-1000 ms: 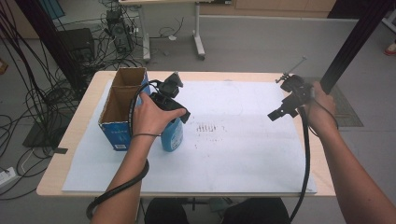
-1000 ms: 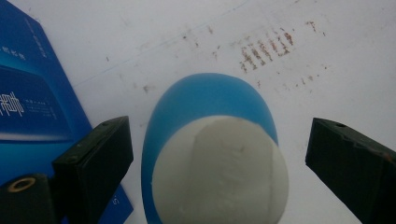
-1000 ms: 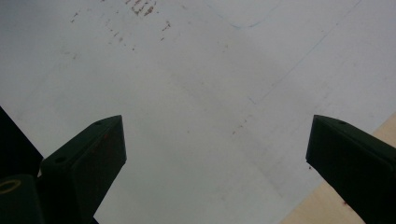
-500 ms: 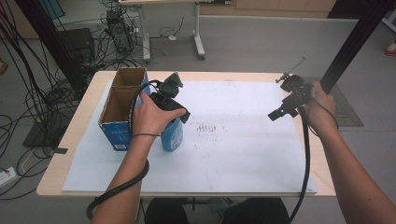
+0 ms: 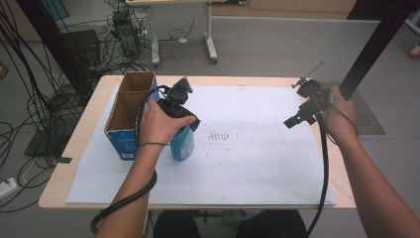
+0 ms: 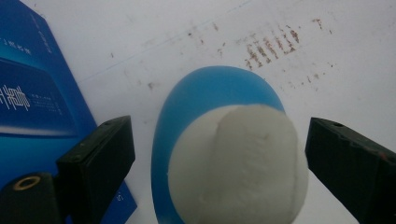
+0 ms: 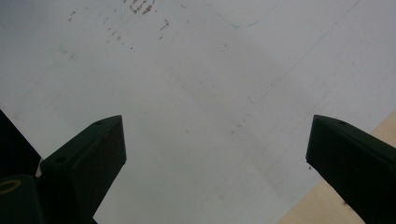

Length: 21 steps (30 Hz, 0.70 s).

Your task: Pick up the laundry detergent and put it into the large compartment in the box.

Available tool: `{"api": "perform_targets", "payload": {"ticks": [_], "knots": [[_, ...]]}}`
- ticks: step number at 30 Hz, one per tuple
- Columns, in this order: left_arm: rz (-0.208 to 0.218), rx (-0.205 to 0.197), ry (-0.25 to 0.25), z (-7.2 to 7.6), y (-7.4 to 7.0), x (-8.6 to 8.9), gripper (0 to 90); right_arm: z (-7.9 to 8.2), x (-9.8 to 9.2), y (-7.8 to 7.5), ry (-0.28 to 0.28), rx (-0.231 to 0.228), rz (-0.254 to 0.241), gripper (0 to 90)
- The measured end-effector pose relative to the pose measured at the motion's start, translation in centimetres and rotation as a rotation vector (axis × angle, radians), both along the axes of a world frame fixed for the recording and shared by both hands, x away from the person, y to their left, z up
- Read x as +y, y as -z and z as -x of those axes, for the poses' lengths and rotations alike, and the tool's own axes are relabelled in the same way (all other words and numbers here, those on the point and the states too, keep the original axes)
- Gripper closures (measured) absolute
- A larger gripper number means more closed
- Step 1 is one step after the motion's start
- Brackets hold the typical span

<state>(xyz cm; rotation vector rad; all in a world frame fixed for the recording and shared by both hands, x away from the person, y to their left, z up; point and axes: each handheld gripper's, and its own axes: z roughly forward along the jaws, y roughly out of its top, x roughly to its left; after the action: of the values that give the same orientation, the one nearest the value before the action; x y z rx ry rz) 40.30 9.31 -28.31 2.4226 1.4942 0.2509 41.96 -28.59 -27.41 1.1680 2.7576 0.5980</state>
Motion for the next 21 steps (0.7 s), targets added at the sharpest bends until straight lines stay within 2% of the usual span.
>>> {"api": "perform_targets", "payload": {"ticks": [21], "knots": [[-0.011,-0.005,0.002,-0.01,-0.15,-0.06,22.3,0.01,0.1,-0.03,-0.002,0.0,0.006,4.5]]}}
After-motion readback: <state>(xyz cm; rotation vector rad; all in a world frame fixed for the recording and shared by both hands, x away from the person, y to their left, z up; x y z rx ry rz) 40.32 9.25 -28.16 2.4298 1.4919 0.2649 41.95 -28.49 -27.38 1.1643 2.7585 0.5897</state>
